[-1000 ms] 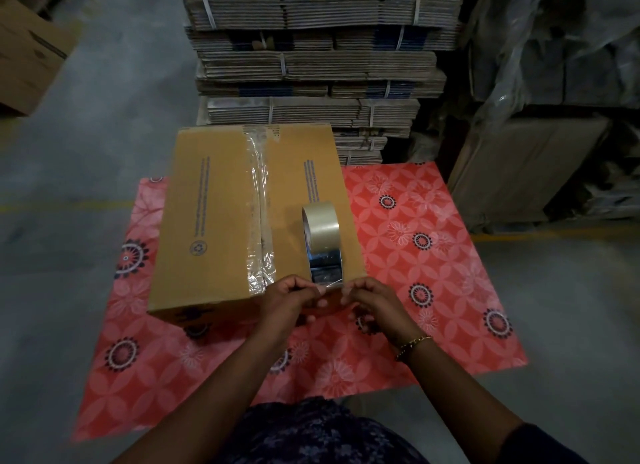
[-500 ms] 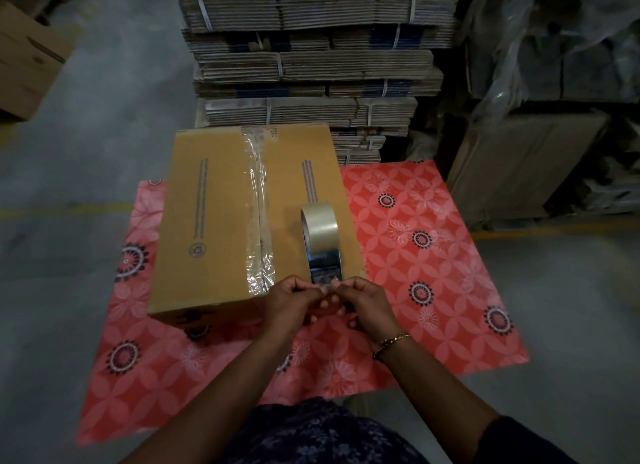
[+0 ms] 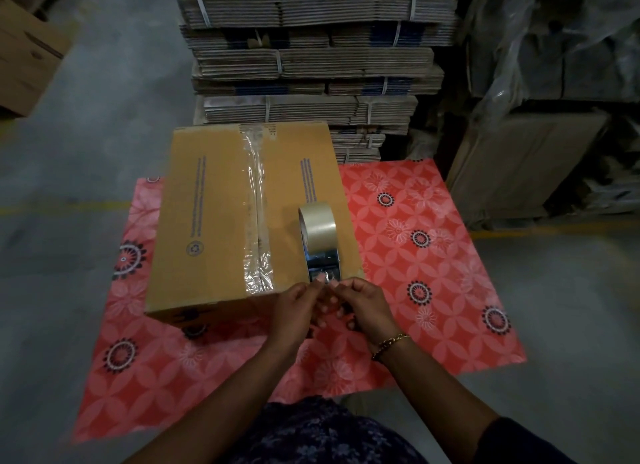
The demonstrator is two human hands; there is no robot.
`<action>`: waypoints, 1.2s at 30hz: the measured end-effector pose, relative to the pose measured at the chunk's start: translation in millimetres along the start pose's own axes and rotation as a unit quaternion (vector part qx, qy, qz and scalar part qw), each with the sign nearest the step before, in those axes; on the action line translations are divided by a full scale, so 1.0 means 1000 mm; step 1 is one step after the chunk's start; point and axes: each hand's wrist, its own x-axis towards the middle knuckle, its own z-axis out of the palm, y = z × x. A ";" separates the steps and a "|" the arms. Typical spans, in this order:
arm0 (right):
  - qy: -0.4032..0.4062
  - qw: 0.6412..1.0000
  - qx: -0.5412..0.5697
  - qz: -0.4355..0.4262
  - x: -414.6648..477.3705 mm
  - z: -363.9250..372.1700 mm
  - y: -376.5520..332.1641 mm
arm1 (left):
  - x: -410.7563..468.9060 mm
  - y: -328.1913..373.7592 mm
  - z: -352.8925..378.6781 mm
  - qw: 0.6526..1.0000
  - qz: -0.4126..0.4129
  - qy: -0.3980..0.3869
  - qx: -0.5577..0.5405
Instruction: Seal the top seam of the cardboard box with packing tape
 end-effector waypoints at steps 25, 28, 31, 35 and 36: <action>-0.106 0.987 -0.106 -0.058 0.011 -0.011 -0.001 | 0.016 -0.008 -0.005 0.997 0.047 -0.062 -0.003; -0.126 0.981 -0.139 -0.053 0.015 -0.019 -0.002 | 0.017 -0.009 -0.011 0.995 0.044 -0.088 0.024; -0.121 0.977 -0.157 -0.076 0.013 -0.021 -0.003 | 0.018 -0.013 -0.015 0.992 0.066 -0.096 0.057; -0.026 0.939 -0.303 -0.162 0.017 -0.026 0.009 | 0.022 -0.023 -0.021 0.981 0.123 -0.075 0.133; 0.017 0.923 -0.341 -0.177 0.018 -0.027 0.012 | 0.023 -0.025 -0.022 0.979 0.129 -0.064 0.141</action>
